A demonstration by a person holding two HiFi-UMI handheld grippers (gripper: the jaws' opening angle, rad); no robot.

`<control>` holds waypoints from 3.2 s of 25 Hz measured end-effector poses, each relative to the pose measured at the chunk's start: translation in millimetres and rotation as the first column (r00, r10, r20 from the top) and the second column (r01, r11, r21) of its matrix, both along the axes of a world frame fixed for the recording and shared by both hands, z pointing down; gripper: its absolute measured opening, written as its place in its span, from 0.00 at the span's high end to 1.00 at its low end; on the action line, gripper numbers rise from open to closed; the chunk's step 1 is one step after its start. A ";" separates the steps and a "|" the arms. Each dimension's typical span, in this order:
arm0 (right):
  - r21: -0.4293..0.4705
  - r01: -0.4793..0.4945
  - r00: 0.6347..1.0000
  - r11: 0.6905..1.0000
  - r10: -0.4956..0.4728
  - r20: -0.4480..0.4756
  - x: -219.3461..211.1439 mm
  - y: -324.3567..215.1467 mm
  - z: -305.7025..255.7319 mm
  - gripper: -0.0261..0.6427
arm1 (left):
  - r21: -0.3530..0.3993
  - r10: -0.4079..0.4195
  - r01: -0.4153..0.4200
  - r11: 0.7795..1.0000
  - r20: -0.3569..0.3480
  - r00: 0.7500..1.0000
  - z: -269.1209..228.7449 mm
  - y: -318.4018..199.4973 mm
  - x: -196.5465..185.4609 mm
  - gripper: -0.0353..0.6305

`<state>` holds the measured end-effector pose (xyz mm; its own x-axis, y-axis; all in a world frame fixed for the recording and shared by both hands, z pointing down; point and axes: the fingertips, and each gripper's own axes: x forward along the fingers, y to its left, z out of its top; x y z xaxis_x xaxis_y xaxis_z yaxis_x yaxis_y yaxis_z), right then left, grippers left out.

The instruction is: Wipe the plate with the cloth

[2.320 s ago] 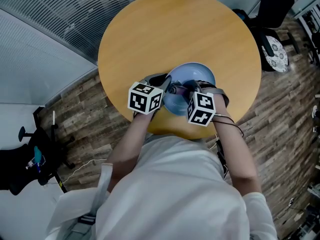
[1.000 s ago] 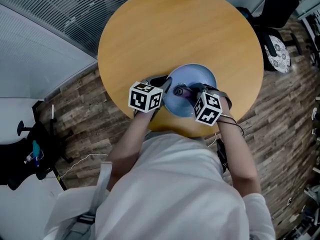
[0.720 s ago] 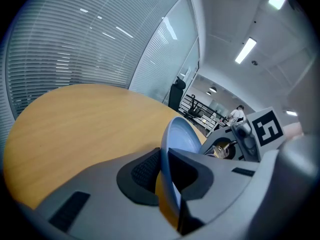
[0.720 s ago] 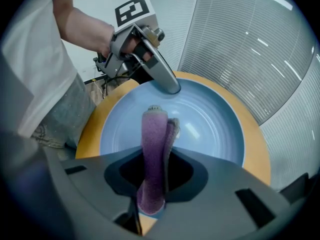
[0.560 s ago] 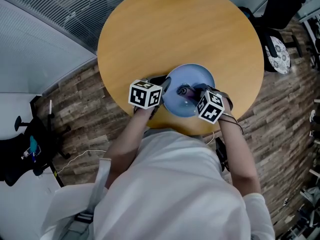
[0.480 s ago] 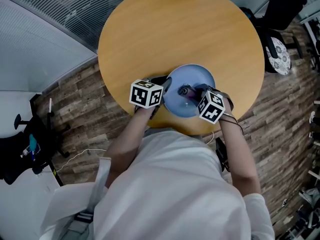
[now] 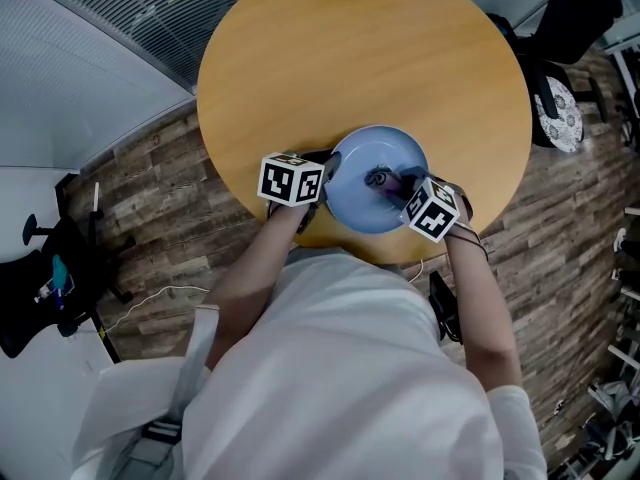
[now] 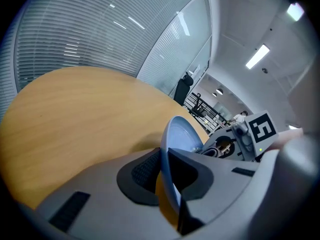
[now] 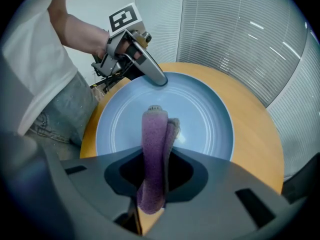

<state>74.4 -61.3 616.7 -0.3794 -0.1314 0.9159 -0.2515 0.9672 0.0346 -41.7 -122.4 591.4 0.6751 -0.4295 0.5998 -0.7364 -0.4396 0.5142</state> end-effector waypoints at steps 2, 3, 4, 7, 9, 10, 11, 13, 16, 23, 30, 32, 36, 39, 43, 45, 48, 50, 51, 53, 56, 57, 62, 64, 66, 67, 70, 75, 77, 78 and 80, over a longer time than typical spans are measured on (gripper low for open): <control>-0.003 0.008 1.000 1.000 -0.008 -0.008 3.2 1.4 1.9 0.82 | -0.008 -0.004 0.004 1.000 0.006 1.000 3.9 1.2 -1.1 0.88; -0.006 0.009 1.000 1.000 -0.009 -0.010 4.7 2.0 2.6 0.82 | -0.007 -0.005 0.005 1.000 0.014 1.000 5.6 1.9 -1.6 0.89; -0.008 0.010 1.000 1.000 -0.010 -0.012 5.8 2.3 3.1 0.82 | -0.008 -0.007 0.007 1.000 0.020 1.000 7.0 2.4 -2.0 0.89; -0.013 0.012 1.000 1.000 -0.012 -0.014 6.2 0.8 5.1 0.82 | -0.026 -0.017 0.017 1.000 0.023 1.000 12.4 3.1 -4.2 0.89; -0.017 0.018 1.000 1.000 -0.019 -0.016 5.2 0.1 6.6 0.82 | -0.041 -0.027 0.028 0.999 0.024 0.999 16.2 3.8 -7.9 0.89; -0.018 0.021 1.000 1.000 -0.021 -0.019 5.9 0.6 6.8 0.82 | -0.047 -0.032 0.033 0.998 0.024 0.999 17.4 4.7 -9.0 0.89; -0.019 0.022 1.000 1.000 -0.022 -0.022 7.7 1.1 6.5 0.82 | -0.051 -0.035 0.036 0.998 0.023 0.999 18.3 5.9 -8.8 0.89; -0.018 0.025 0.999 1.000 -0.025 -0.029 11.4 1.7 6.1 0.82 | -0.061 -0.036 0.037 0.997 0.015 0.999 20.5 7.7 -7.4 0.89; -0.022 0.040 0.999 0.999 -0.041 -0.027 10.0 1.4 8.9 0.82 | -0.083 -0.042 0.041 0.996 0.001 0.999 26.2 9.6 -9.8 0.89; -0.039 0.053 0.998 0.998 -0.054 -0.024 10.7 2.8 12.9 0.82 | -0.126 -0.065 0.064 0.990 -0.002 0.998 34.0 14.0 -10.8 0.90; -0.041 0.095 0.994 0.995 -0.097 -0.059 7.8 5.8 16.4 0.82 | -0.146 -0.080 0.080 0.986 0.005 0.997 41.3 15.1 -11.4 0.90; -0.038 0.118 0.990 0.992 -0.121 -0.073 4.9 7.2 16.5 0.82 | -0.147 -0.082 0.082 0.986 0.007 0.997 40.9 14.6 -12.0 0.90; -0.039 0.149 0.985 0.988 -0.152 -0.086 -1.3 12.5 18.3 0.82 | -0.139 -0.077 0.079 0.987 0.018 0.997 40.7 14.5 -11.8 0.90; -0.040 0.162 0.983 0.986 -0.165 -0.086 -7.5 14.8 18.5 0.82 | -0.136 -0.079 0.081 0.987 0.023 0.997 40.7 14.2 -12.4 0.90; -0.050 0.176 0.981 0.983 -0.179 -0.076 -14.5 15.8 17.1 0.82 | -0.135 -0.082 0.084 0.987 0.020 0.996 39.5 13.1 -10.4 0.90; -0.056 0.178 0.981 0.982 -0.182 -0.070 -19.0 16.6 17.4 0.82 | -0.134 -0.081 0.083 0.987 0.021 0.997 39.6 13.3 -10.0 0.90; -0.055 0.181 0.981 0.982 -0.184 -0.060 -28.5 15.8 16.6 0.82 | -0.134 -0.081 0.083 0.987 0.023 0.996 39.2 12.5 -10.5 0.90; -0.054 0.183 0.981 0.982 -0.186 -0.051 -36.2 16.5 15.4 0.82 | -0.134 -0.081 0.083 0.988 0.023 0.996 38.8 12.8 -11.1 0.90; -0.055 0.187 0.981 0.981 -0.189 -0.046 -39.8 17.3 15.2 0.82 | -0.134 -0.081 0.084 0.987 0.023 0.996 38.8 13.1 -11.2 0.90; -0.056 0.195 0.980 0.979 -0.197 -0.039 -46.2 18.6 15.1 0.82 | -0.134 -0.083 0.085 0.987 0.023 0.996 39.1 13.3 -11.0 0.90; -0.056 0.197 0.980 0.979 -0.199 -0.028 -54.2 18.8 14.3 0.82 | -0.132 -0.086 0.088 0.987 0.025 0.996 38.7 13.2 -11.1 0.90; -0.054 0.197 0.980 0.979 -0.198 -0.025 -56.9 18.6 13.9 0.82 | -0.130 -0.086 0.088 0.988 0.025 0.996 38.6 13.1 -11.3 0.90; -0.044 0.220 0.975 0.975 -0.221 -0.021 -73.0 20.9 13.7 0.82 | -0.134 -0.089 0.091 0.987 0.025 0.996 39.6 12.9 -12.3 0.90; -0.038 0.233 0.972 0.972 -0.234 -0.017 -80.9 23.3 12.4 0.82 | -0.130 -0.089 0.092 0.987 0.024 0.996 38.9 13.1 -12.0 0.90; -0.034 0.246 0.969 0.969 -0.246 -0.008 -89.3 25.9 10.7 0.82 | -0.122 -0.088 0.091 0.988 0.025 0.996 37.6 13.1 -11.8 0.90; -0.034 0.254 0.967 0.967 -0.254 -0.005 -93.0 27.6 10.2 0.82 | -0.119 -0.088 0.091 0.989 0.025 0.996 37.4 13.3 -12.1 0.90; -0.039 0.278 0.960 0.960 -0.279 0.001 -98.6 35.2 10.4 0.82 | -0.118 -0.088 0.091 0.989 0.026 0.996 37.9 14.3 -12.5 0.90; -0.065 0.298 0.955 0.952 -0.298 0.010 -97.9 42.2 10.9 0.82 | -0.122 -0.084 0.086 0.989 0.025 0.996 38.4 14.5 -13.3 0.90; -0.069 0.315 0.949 0.946 -0.316 0.005 -95.7 45.1 11.5 0.82 | -0.123 -0.081 0.084 0.989 0.027 0.996 38.7 14.6 -12.8 0.90; -0.070 0.326 0.945 0.943 -0.327 0.000 -93.9 46.3 12.2 0.82 | -0.123 -0.080 0.083 0.989 0.027 0.996 39.0 14.6 -12.2 0.90; -0.072 0.346 0.937 0.935 -0.348 -0.015 -88.0 48.8 14.0 0.82 | -0.122 -0.078 0.080 0.989 0.025 0.997 39.3 14.6 -9.9 0.90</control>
<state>-13.7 -12.4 630.7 -0.3650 0.0660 0.9287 0.1003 0.9945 -0.0312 -51.7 -107.8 630.7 0.6293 -0.4032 0.6644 -0.7771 -0.3140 0.5454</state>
